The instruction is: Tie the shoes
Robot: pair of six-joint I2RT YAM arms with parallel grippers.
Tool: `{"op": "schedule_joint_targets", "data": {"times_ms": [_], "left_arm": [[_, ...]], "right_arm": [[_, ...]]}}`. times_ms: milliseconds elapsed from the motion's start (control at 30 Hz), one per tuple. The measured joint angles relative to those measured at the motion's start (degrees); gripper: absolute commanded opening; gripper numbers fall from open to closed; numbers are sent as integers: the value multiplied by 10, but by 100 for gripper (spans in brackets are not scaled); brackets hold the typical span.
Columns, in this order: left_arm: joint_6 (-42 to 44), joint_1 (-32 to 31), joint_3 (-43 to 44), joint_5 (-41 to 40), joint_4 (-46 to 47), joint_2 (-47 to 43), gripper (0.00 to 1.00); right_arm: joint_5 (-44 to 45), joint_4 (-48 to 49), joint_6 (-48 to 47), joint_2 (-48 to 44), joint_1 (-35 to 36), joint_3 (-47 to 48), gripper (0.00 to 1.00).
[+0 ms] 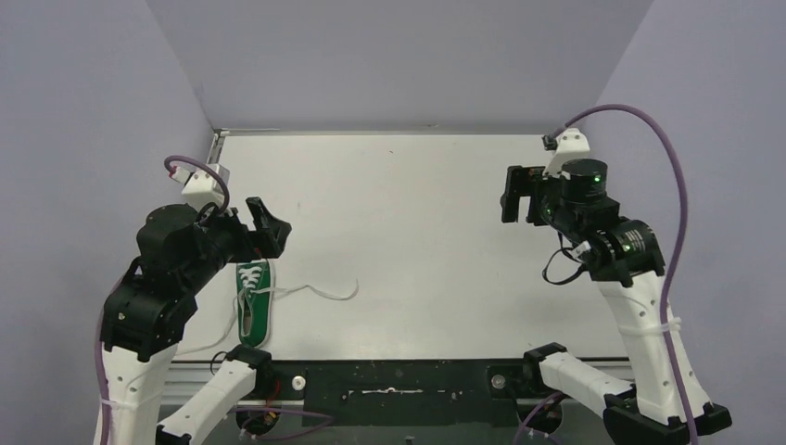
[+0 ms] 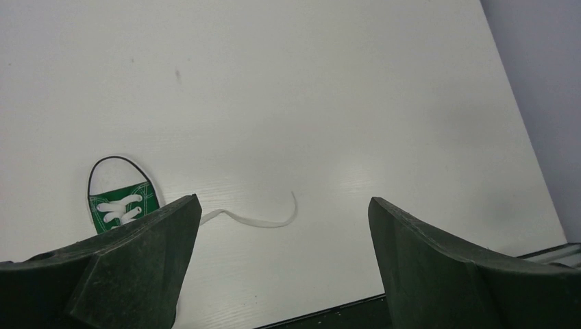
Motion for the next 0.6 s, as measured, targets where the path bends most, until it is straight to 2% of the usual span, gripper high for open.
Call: {"op": "schedule_joint_targets", "data": {"times_ms": [333,467,600], "left_arm": [[-30,32,-88,-48,14,35,97],[-59,45,-118,-45,-6,40,97],[-85,74,-148,-25,-42,54,93]], "right_arm": [[16,39,52,49,-1,-147,100],[-14,39,65,38,-2,-179,100],[-71,38,72,16,-2,-195,100]]}}
